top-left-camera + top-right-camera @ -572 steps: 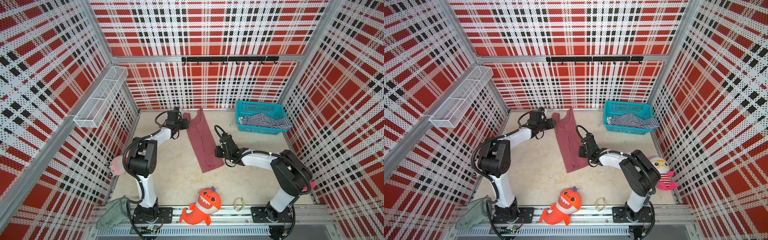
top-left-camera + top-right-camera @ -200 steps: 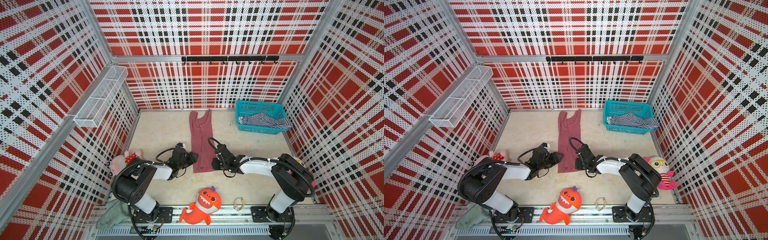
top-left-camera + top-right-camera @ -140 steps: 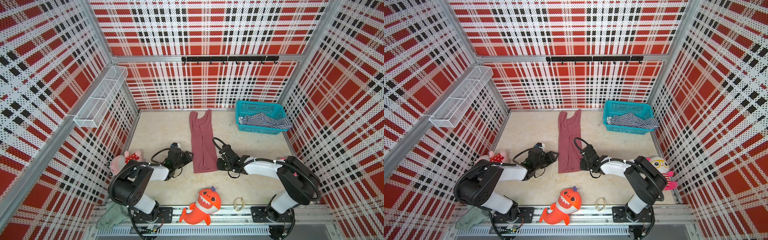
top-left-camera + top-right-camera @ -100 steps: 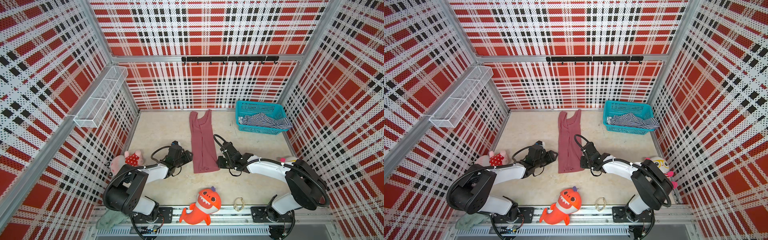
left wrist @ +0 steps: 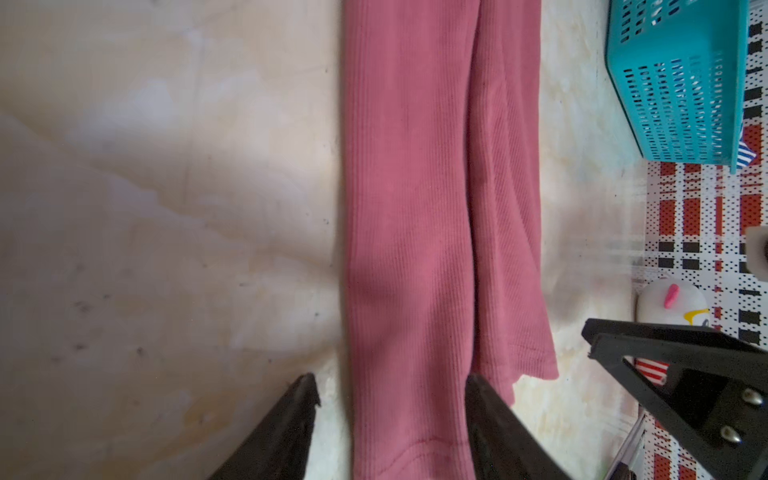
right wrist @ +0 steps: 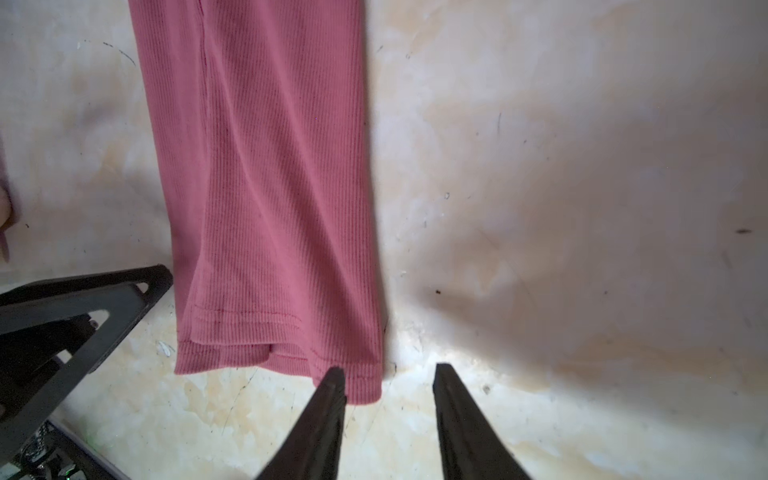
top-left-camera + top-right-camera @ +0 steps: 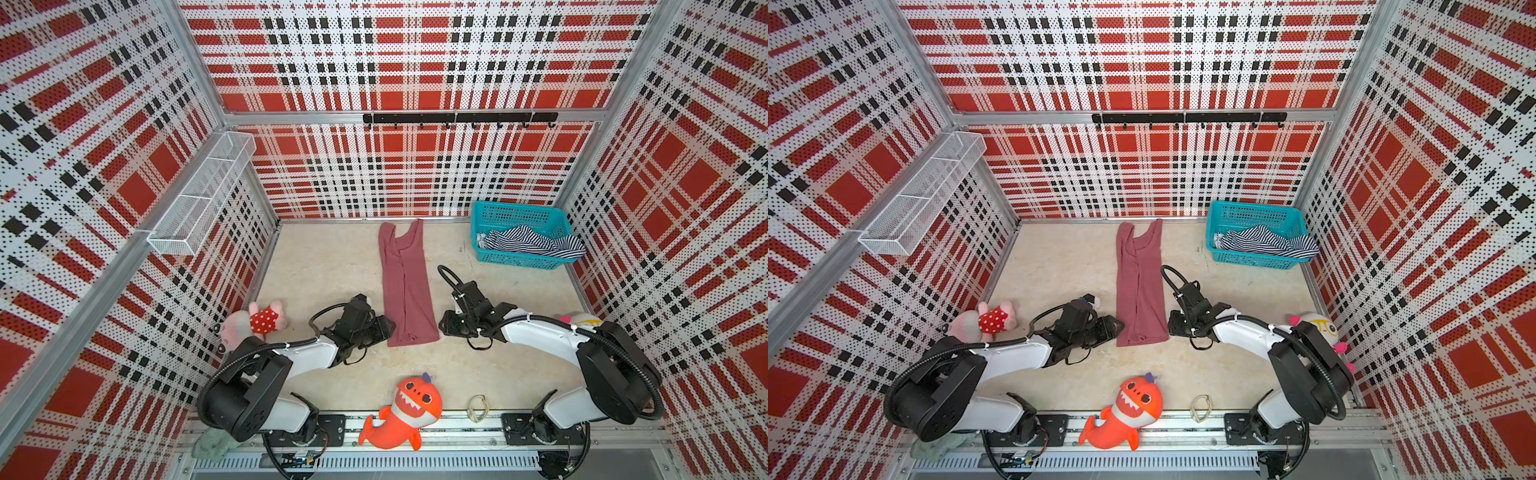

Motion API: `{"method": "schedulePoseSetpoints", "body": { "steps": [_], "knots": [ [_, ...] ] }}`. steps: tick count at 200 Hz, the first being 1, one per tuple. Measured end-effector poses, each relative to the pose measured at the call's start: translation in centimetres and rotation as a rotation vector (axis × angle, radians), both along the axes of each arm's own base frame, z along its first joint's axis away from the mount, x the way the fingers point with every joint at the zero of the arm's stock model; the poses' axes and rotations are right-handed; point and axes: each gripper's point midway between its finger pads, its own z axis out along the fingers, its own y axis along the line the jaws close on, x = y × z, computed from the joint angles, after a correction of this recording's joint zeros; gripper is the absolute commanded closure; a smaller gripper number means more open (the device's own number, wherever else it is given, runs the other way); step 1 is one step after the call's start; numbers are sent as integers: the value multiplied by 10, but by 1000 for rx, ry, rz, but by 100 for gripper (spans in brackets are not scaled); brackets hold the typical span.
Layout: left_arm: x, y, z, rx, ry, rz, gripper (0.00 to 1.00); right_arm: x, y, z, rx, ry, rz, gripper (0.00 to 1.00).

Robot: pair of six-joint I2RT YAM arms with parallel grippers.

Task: Fold and stack tank tops
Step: Move the tank top to the center of the table.

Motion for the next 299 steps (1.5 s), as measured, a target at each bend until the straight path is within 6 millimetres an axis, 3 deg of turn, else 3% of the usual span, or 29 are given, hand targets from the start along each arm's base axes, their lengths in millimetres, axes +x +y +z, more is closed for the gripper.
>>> {"method": "schedulePoseSetpoints", "body": {
  "steps": [85, 131, 187, 230, 272, 299],
  "knots": [
    [-10, -5, -7, 122, -4, -3, 45, -11, 2, -17, 13, 64, 13, 55],
    [-13, 5, -7, 140, 4, 13, 53, -8, 7, -17, 36, 56, 14, 54],
    [-23, 0, -12, 128, 21, -30, 55, -7, 7, -18, 37, 54, 9, 54],
    [-31, -3, -14, 140, 32, -81, 67, -5, 9, -20, 45, 55, 8, 54],
    [-38, -2, -22, 163, 59, -117, 87, -8, 17, -23, 60, 61, 18, 55],
    [-37, -1, -21, 177, 57, -126, 100, -9, 23, -24, 72, 64, 21, 67]
  ]
}}
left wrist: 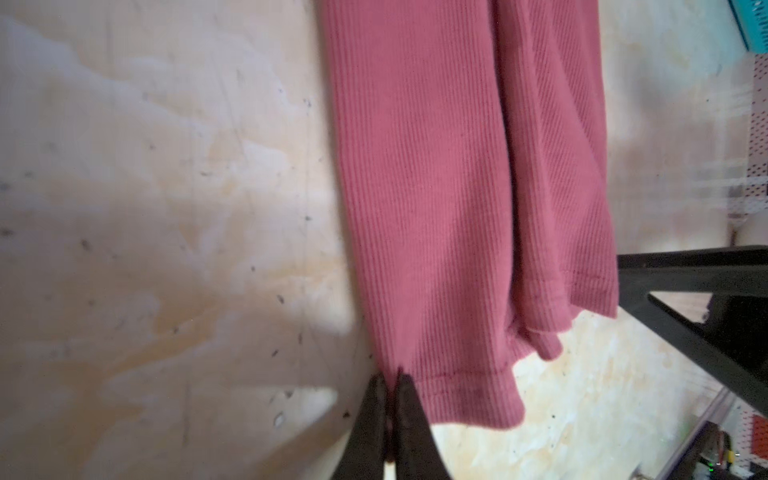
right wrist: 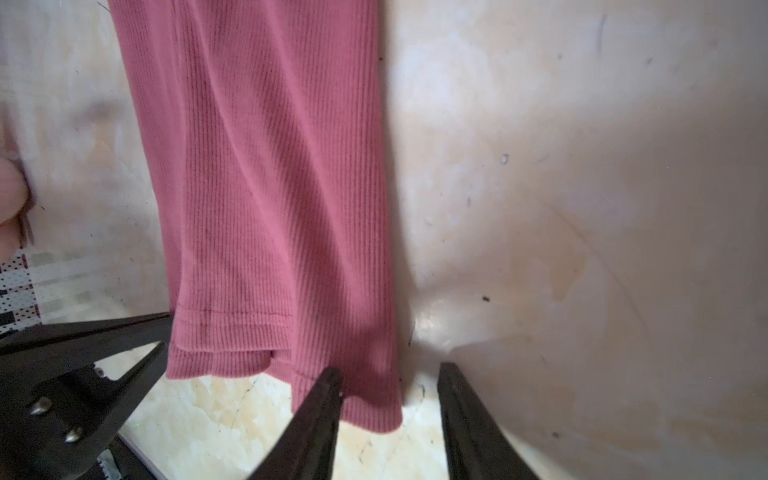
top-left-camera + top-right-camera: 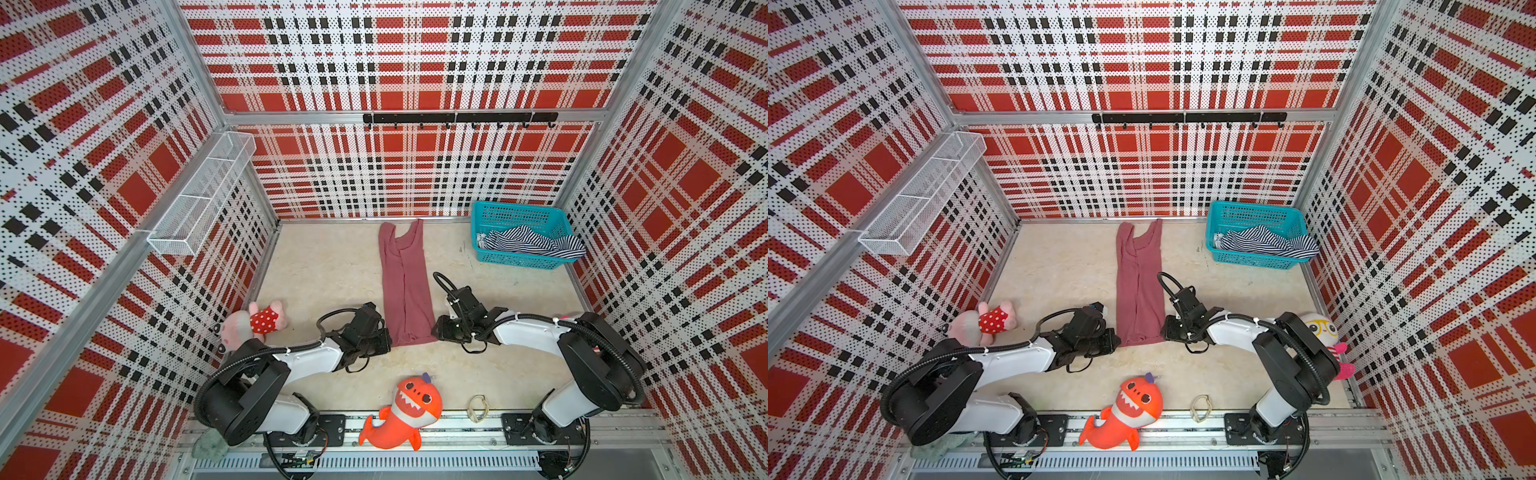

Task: Fold and stack tank tops
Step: Move the tank top to the center of the table.

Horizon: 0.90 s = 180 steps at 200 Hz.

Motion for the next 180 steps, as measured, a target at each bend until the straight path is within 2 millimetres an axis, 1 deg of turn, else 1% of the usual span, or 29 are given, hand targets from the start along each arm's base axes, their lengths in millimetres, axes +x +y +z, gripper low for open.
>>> {"method": "schedulePoseSetpoints", "body": {
  "steps": [23, 49, 93, 137, 155, 180],
  "knots": [
    [2, 4, 2, 4, 0, 11, 100, -2, 1, -2, -4, 6, 2, 82],
    [-3, 12, 2, 15, 12, 30, 100, -4, -2, -3, -20, 11, -7, 100],
    [-11, 29, 1, -1, 17, 96, 100, -10, -15, 4, -30, -12, -37, 100],
    [-18, 43, 2, -38, 18, 169, 100, -19, -22, 0, -36, -3, -43, 100],
    [-20, 45, 4, -46, 19, 185, 100, -21, -20, 2, -27, -2, -36, 100],
    [-22, 47, 4, -48, 34, 199, 100, -29, -12, 3, -17, -1, 1, 100]
  ]
}}
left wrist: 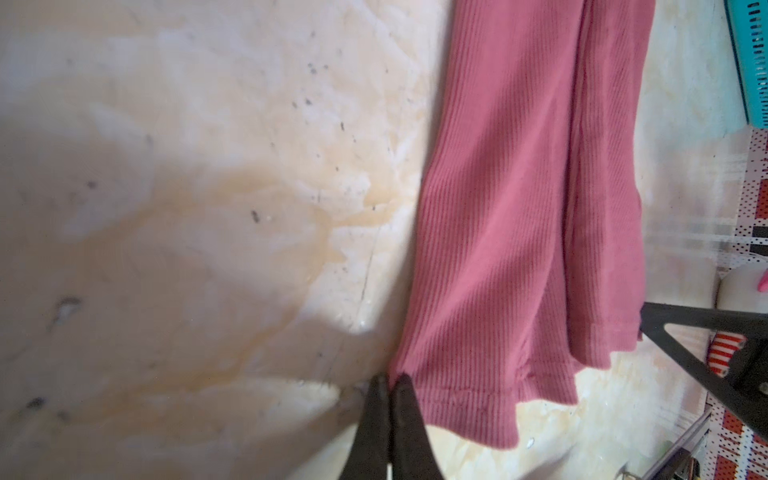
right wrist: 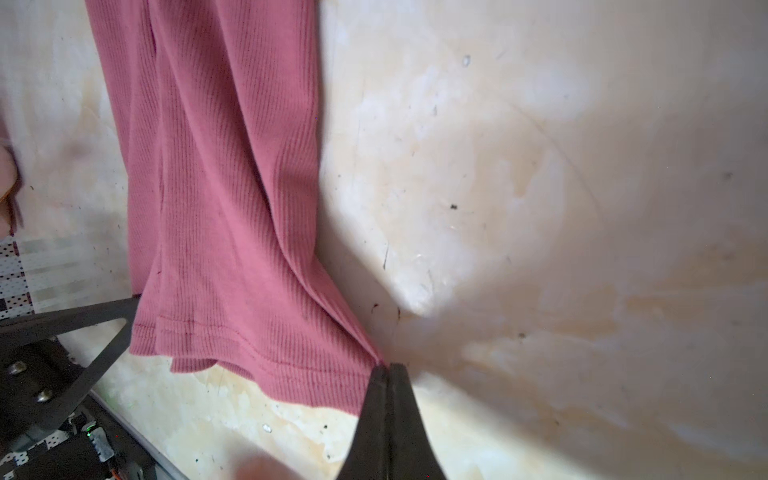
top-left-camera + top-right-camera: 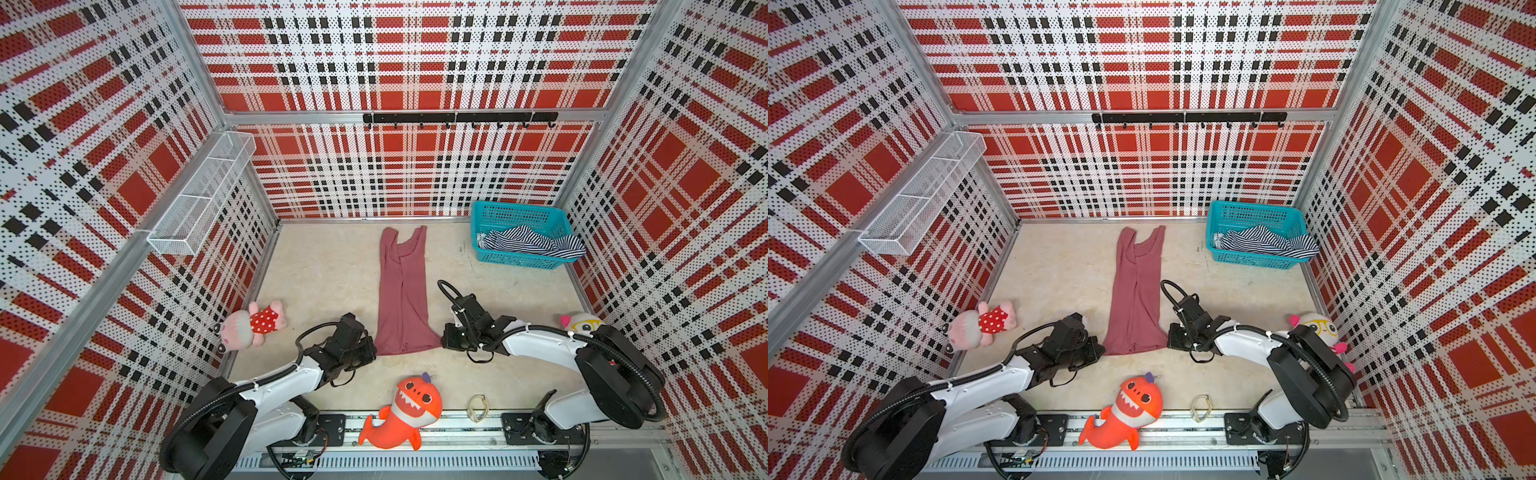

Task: Fold and stack tank tops
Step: Move the tank top to the center of the table.

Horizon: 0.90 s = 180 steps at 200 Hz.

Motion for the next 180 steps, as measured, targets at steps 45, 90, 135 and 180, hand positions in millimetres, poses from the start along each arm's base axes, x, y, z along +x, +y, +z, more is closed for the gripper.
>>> {"method": "schedulePoseSetpoints", "body": {
  "steps": [45, 90, 135, 180],
  "knots": [
    [-3, 2, 0, 7, 17, 3, 81, -11, 32, 13, 36, -9, 103, 78],
    [2, 6, 13, 68, 11, 10, 46, -8, 31, 23, -5, -36, 126, 75],
    [39, -4, 74, 135, -87, 1, 53, 3, 29, 33, -26, -80, 92, 75],
    [44, -68, 70, 94, -70, -193, 55, 8, 26, 24, -22, -74, 17, 68]
  ]
}}
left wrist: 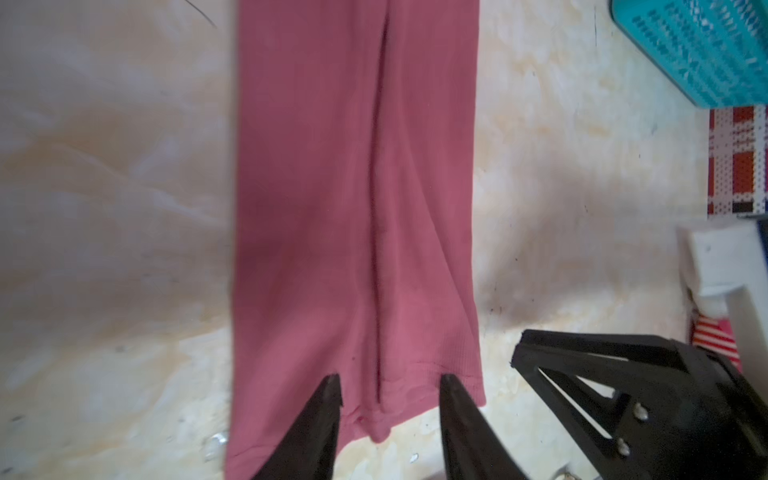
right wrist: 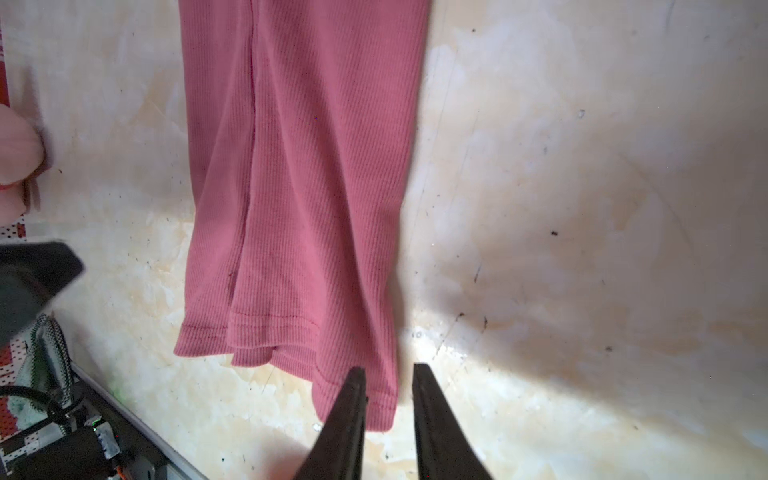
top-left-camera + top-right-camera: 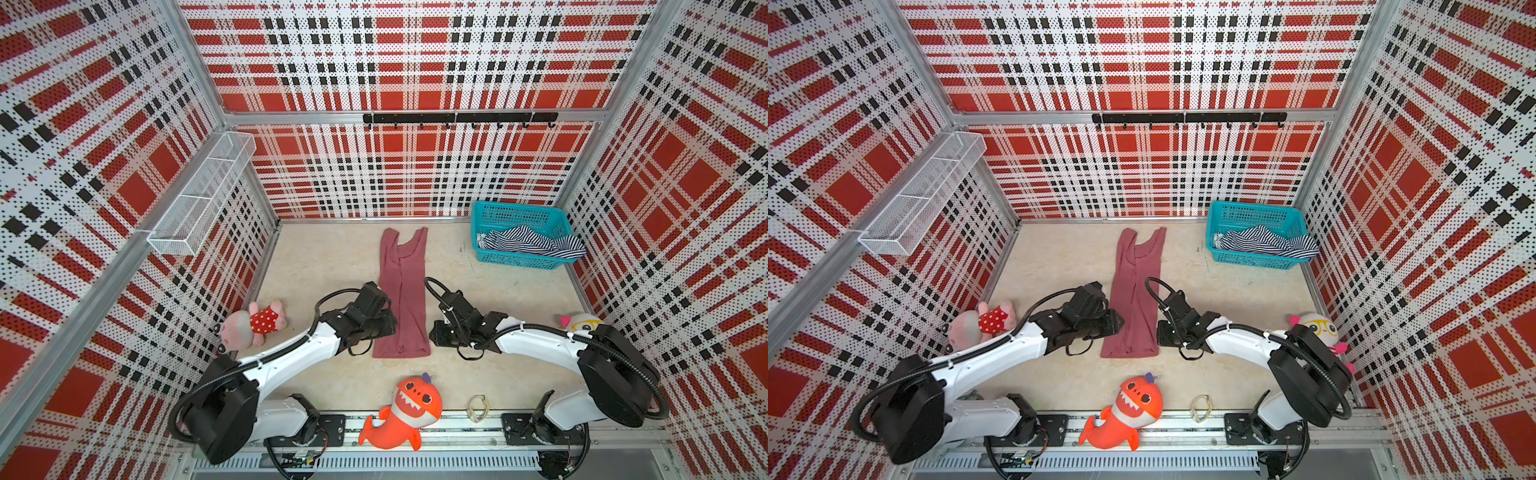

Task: Fold and stack tank tops
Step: Move the tank top to the center of the table.

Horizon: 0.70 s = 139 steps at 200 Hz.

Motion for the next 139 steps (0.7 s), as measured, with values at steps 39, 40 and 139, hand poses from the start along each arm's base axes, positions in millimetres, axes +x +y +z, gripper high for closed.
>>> {"method": "schedulePoseSetpoints", "body": {
  "steps": [39, 40, 139],
  "knots": [
    [-18, -17, -36, 35, 92, -85, 58, -1, -11, -7, -10, -5, -55, 63],
    [-18, -17, -37, 35, 93, -86, 58, -1, -11, -7, -10, -6, -56, 63],
    [-24, -19, -55, 43, 126, -107, 90, 3, -24, -4, -15, -38, -102, 63]
  ]
}}
